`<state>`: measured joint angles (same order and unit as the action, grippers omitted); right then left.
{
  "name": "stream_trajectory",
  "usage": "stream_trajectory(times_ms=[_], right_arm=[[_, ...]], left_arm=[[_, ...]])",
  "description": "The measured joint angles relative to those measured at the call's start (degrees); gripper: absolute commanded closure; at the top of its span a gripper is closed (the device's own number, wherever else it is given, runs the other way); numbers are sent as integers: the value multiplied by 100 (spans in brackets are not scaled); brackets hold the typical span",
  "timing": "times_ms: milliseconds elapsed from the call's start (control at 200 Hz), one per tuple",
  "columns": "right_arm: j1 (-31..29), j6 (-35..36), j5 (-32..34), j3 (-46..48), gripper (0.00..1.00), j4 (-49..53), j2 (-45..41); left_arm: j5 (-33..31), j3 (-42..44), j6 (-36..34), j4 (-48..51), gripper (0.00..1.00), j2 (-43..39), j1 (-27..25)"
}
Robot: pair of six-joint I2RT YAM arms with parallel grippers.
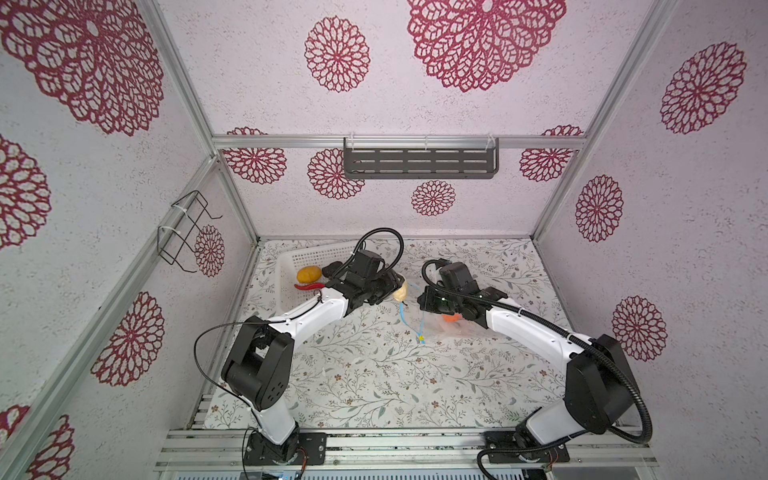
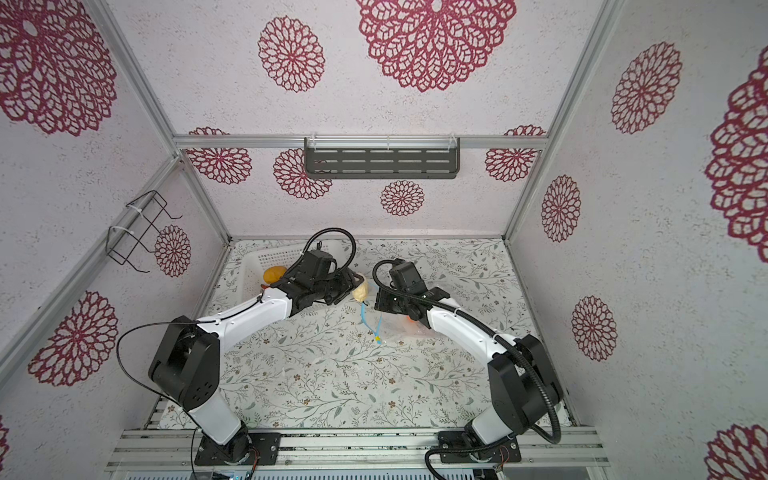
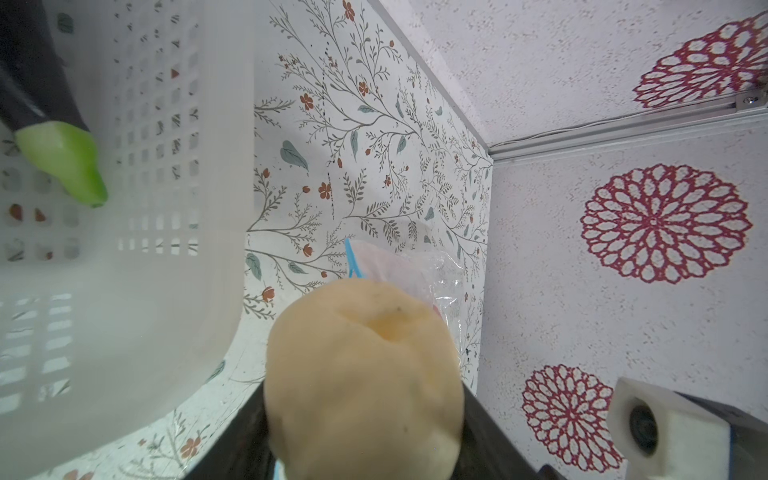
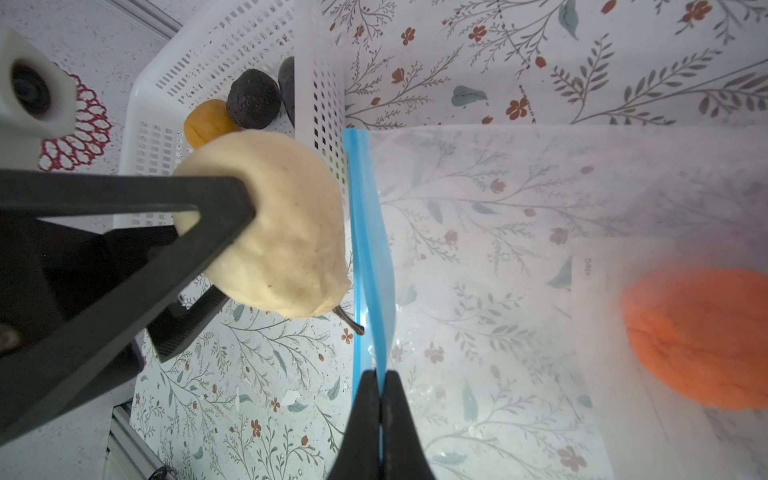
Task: Place the food in the zip-top bag and seal the zipper
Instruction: 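Lower the cream ball into the bag beside the right gripper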
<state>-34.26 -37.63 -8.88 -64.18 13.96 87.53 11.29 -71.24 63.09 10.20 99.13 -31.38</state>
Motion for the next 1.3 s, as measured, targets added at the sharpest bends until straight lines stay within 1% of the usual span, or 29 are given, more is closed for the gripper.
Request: stream_trajectory(times_ms=[410,816,1301], right_arm=[[20,2,0,-109,100,0,0],[48,4,2,-144,100,4,0],[129,57,2,-568,100,103,2]], left_arm=[[4,0,2,-4,41,2,-149],[2,0,17,-11,41,76,-190],[22,0,-20,-4,42,76,-249]])
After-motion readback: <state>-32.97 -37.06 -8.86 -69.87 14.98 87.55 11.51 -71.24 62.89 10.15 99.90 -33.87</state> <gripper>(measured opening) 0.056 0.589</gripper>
